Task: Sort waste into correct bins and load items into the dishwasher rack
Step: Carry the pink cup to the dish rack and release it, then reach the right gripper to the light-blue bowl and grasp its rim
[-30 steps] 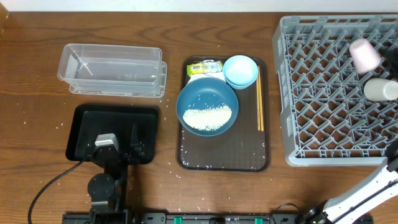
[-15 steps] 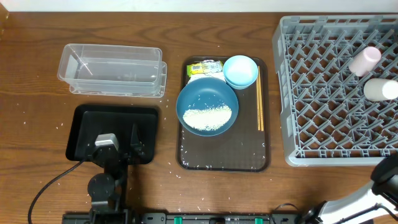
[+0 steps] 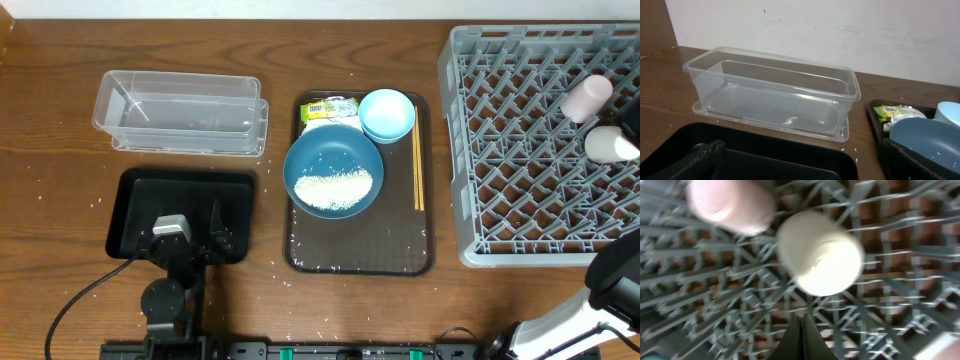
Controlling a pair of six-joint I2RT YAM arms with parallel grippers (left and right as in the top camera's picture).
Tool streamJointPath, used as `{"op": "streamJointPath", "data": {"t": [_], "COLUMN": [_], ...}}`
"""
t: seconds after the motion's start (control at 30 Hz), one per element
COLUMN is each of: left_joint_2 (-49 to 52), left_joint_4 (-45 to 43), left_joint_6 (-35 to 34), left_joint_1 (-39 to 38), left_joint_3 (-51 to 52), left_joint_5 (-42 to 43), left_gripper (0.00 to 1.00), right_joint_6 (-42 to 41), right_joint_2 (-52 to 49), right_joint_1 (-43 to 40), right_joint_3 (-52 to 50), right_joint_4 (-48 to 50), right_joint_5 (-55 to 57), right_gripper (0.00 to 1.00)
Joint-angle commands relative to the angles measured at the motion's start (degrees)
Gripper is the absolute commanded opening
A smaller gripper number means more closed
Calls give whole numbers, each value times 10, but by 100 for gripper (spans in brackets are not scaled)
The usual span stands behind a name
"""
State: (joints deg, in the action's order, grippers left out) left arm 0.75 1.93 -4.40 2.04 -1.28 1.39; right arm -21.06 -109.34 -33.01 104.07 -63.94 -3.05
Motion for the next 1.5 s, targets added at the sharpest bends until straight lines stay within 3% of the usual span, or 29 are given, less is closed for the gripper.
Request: {"op": "streamJointPath", "data": {"t": [0.0,0.23,0.63,1.07,1.17,1.2,1.27,1.3,1.37,1.47], "left_joint_2": [-1,-1,-1,-1,-1,-1,-1,-1,-1,-1], "left_joint_4": [21,21,21,21,21,21,21,21,21,21], "left_joint_6": [7,7,7,7,7,7,7,7,7,7], "left_joint_1": [0,0,0,0,0,0,0,0,0,0], "left_joint_3": [10,10,10,10,10,10,10,10,10,10], "left_joint_5": [-5,-5,-5,-5,-5,-5,-5,-5,-5,-5], "left_gripper": [98,98,98,98,98,98,98,98,98,98], "right_joint_6": [-12,-12,-11,41,87,113,168,178,184,184], "right_joint_2": [3,2,2,48,71,78,89,93,96,93], "right_joint_1": [-16,-17,-7,-3,8,16,38,52,92,170], "right_joint_3": [2,-29,-135,-106,-106,-106,-106,-106,-106,-106], "right_joint_4": [-1,43,197,223,221,221,221,219,212,205], "right_joint_5": [48,53,-42,-252,-335,-376,-443,-448,-419,-305], "right_gripper": [1,1,1,3,12,20,49,57,63,63]}}
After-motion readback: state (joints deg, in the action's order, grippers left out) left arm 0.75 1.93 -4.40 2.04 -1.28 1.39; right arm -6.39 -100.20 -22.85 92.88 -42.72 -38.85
